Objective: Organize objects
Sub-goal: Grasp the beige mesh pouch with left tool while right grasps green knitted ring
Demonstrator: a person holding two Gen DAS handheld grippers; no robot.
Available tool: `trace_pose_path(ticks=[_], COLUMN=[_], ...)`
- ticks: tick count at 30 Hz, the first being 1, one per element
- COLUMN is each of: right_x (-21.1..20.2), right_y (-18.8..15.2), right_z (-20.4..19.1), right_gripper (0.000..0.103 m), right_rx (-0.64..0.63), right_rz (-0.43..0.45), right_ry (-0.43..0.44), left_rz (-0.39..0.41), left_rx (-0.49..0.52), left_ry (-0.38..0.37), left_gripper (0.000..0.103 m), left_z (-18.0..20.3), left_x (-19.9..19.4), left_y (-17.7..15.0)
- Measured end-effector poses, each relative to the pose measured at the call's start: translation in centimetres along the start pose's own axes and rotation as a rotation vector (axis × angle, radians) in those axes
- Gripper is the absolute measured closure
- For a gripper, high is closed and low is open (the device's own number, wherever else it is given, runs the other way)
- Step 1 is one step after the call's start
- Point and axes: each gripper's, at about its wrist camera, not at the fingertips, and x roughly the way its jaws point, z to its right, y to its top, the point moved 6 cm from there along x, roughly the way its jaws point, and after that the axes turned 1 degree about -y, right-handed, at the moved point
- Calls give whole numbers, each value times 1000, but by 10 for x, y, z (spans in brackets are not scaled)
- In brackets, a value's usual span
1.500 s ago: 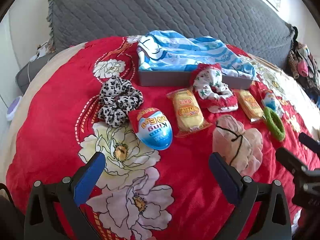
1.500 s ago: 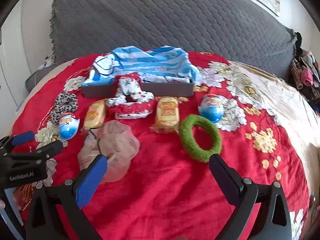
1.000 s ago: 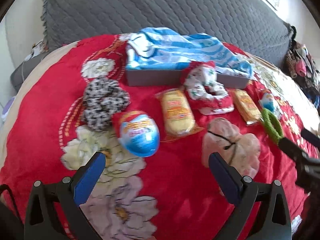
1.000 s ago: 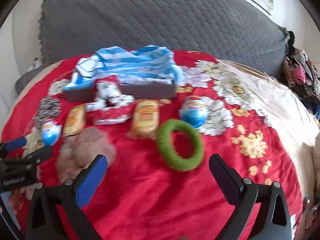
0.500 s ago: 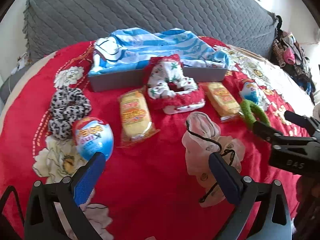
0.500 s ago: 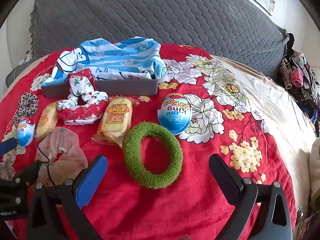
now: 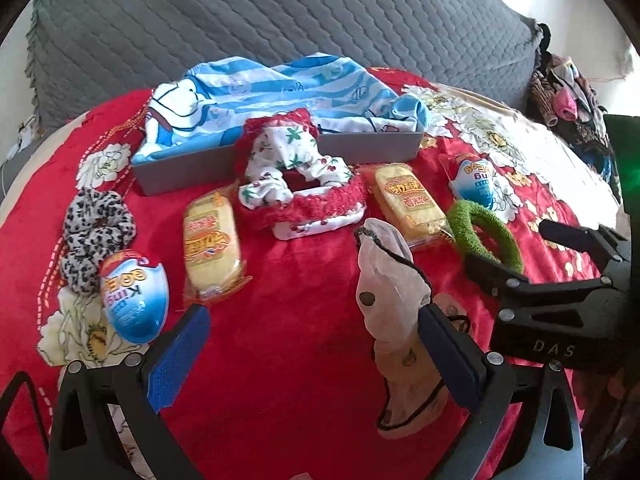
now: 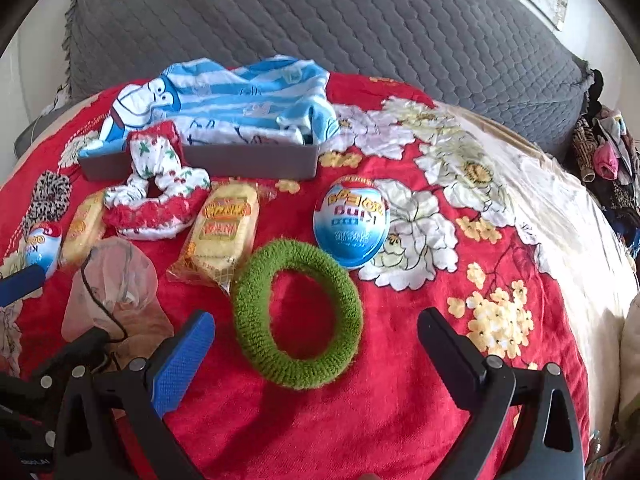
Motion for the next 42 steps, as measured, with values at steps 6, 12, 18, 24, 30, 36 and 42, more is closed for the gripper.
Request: trace_pose_path(ticks=[6,12,18,24,30,36,42], right_x=[14,24,29,29,30,28,26], right_y=[-6,-8,-7,-4,-2,-1,1], right_z=[1,5,4,5,6,3,7], right_gripper=[11,18,30,52,68,79,83], right_rx=[-12,-1,-13,-32,-31,-44,-6], right_rz=[-47,-72,-80,-86,-89,-79,-80], right_ry=[23,47,82,91,136,145,178], left_rz=[-13,-18,-20,-62,-57,-42,-28], left_rx=[11,11,26,65,112,143,156], left_ry=[-35,-72,-107,-213,-277,-256,-261], left_gripper=[0,0,3,16,75,87,94], left_z=[12,20,27,44,53,57,55], left_x=[10,17,21,23,17,13,9], left_y=[-1,1,1,-2,-5,-4,-1])
